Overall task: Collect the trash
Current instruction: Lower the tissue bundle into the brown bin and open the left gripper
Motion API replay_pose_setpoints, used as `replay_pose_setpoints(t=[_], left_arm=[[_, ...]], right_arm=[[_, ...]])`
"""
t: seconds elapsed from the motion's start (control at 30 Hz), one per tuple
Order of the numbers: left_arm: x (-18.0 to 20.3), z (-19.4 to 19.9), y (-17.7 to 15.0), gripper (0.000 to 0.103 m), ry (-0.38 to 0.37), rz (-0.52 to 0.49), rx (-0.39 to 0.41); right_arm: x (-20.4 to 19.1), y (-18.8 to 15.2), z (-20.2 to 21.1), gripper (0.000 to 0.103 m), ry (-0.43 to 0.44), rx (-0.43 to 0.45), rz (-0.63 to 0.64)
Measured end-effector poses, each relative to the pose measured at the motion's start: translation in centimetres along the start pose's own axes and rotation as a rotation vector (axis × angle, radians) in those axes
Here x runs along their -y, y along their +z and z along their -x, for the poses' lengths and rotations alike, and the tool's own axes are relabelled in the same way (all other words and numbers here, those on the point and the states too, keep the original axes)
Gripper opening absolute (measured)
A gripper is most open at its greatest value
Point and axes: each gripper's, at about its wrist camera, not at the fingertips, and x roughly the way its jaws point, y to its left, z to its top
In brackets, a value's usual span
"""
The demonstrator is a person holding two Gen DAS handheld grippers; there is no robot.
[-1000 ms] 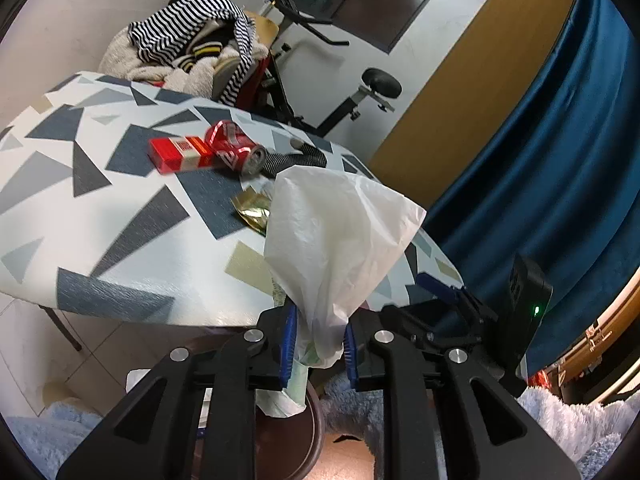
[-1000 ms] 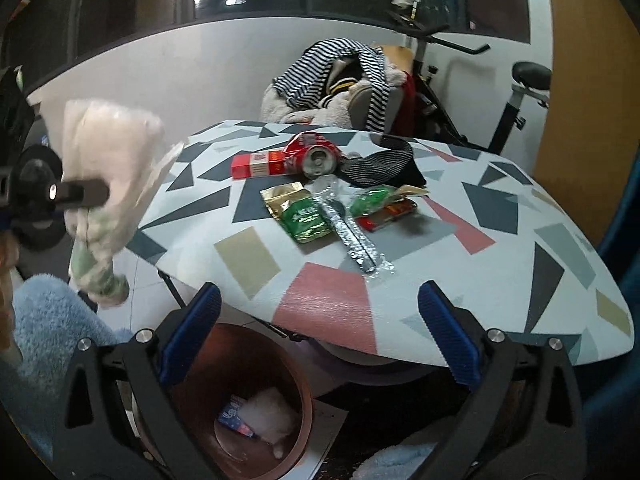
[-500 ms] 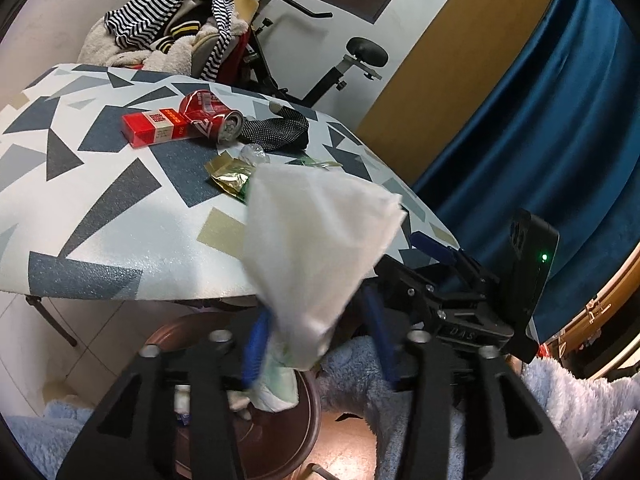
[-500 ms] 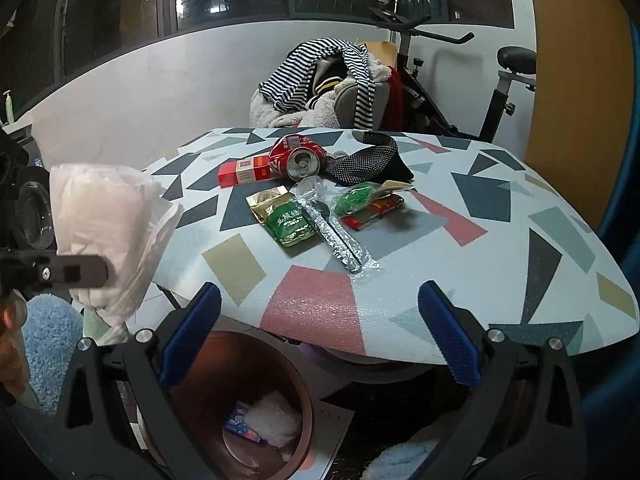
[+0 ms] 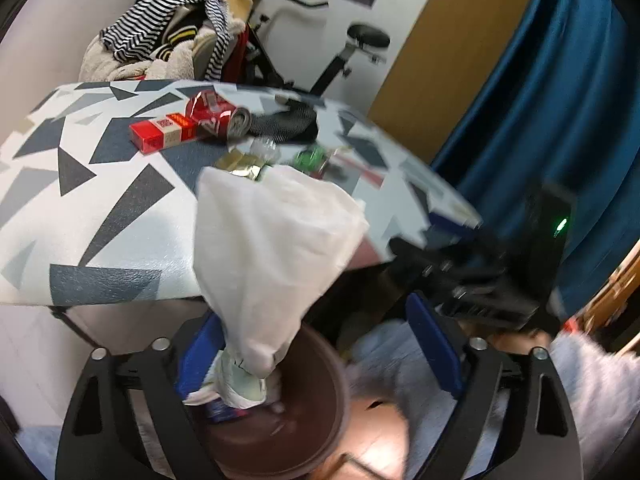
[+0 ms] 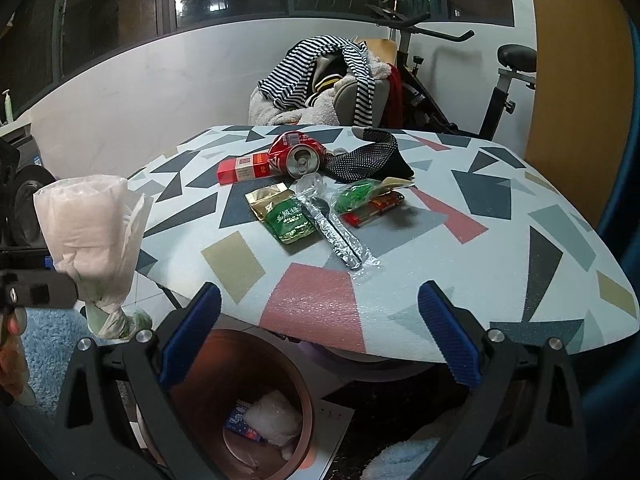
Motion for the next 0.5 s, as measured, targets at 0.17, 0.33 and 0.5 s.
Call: replay_pose_setpoints(t=[0.17, 0.33, 0.5], left_arm=[[-0.3, -2.6, -1.1, 0.091, 0.078, -0.065, -0.126], [-0.5, -3.6, -1.4, 0.091, 0.023, -0.082, -0.179], [-1.5, -3.7, -1.6, 0.091, -0.046, -0.006, -0.189]], right_arm=[[0.1, 0.0, 0.1, 0.097, 0.0, 0.003, -0.006], [0.5, -0.1, 0.0, 0.097, -0.002, 0.003, -0.022], [0.9, -0.1, 0.1, 0.097, 0.001, 0.007, -0.042]])
